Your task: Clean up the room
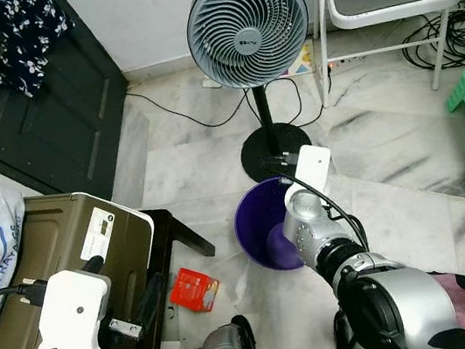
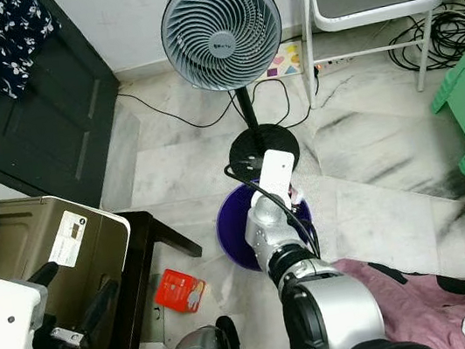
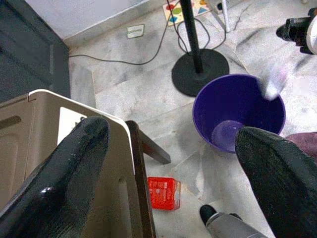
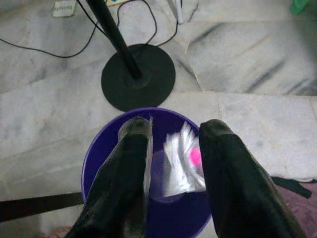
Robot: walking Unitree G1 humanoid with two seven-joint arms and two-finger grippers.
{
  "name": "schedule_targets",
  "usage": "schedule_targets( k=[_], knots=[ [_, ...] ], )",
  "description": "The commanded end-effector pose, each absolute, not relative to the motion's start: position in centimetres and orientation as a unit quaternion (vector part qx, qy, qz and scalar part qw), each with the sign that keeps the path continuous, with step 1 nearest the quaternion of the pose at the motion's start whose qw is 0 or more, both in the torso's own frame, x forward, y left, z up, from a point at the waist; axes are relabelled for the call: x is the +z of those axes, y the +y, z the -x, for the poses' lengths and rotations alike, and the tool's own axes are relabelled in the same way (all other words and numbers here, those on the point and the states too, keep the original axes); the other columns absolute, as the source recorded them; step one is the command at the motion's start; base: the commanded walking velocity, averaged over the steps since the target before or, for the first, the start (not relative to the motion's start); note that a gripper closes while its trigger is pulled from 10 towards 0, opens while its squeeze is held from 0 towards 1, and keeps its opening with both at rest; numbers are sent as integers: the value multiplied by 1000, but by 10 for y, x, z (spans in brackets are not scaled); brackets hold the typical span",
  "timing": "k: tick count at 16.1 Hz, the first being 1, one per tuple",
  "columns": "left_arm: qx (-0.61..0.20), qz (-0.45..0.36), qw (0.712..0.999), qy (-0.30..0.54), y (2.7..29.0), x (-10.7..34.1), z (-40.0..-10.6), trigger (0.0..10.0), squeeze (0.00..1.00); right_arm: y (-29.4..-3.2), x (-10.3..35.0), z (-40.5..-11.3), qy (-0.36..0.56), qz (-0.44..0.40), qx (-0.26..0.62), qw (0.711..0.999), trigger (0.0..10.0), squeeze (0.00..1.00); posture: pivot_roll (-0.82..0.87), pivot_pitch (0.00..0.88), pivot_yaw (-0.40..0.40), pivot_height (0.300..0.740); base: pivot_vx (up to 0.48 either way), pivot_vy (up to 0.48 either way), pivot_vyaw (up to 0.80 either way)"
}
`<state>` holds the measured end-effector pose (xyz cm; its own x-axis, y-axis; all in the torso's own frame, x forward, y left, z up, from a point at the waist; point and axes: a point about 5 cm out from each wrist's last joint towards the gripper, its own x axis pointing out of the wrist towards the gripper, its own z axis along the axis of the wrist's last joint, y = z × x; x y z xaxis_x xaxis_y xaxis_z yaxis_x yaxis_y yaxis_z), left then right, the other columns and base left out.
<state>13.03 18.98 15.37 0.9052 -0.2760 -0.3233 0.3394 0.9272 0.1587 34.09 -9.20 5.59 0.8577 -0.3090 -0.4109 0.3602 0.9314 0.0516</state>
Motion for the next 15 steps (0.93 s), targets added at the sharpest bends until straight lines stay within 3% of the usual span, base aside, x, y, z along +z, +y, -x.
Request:
schedule_targets(
  k=[1,4,6,9,13,15],
  knots=[
    [-147,-112,969,162,194,151,-129,10000,0,-80,56,-339,205,-62,-158,964,10000,1000,258,239,206,740,0,0,0],
    [-145,-112,968,169,196,150,-126,10000,0,-76,63,-342,184,-63,-152,969,10000,1000,256,246,213,740,0,0,0],
    [-145,-107,970,161,193,150,-133,10000,0,-64,76,-348,152,-95,-102,979,10000,1000,239,227,200,740,0,0,0],
    [-141,-88,978,124,182,147,-156,10000,0,-58,86,-352,118,-70,-37,990,10000,1000,172,168,155,740,0,0,0],
    [-139,-59,986,70,163,147,-191,10000,0,-78,94,-354,76,3,-12,997,10000,1000,76,54,91,740,0,0,0],
    [-129,-42,990,36,156,145,-217,10000,0,-104,95,-344,42,53,-7,998,10000,1000,14,0,53,740,0,0,0]
  ],
)
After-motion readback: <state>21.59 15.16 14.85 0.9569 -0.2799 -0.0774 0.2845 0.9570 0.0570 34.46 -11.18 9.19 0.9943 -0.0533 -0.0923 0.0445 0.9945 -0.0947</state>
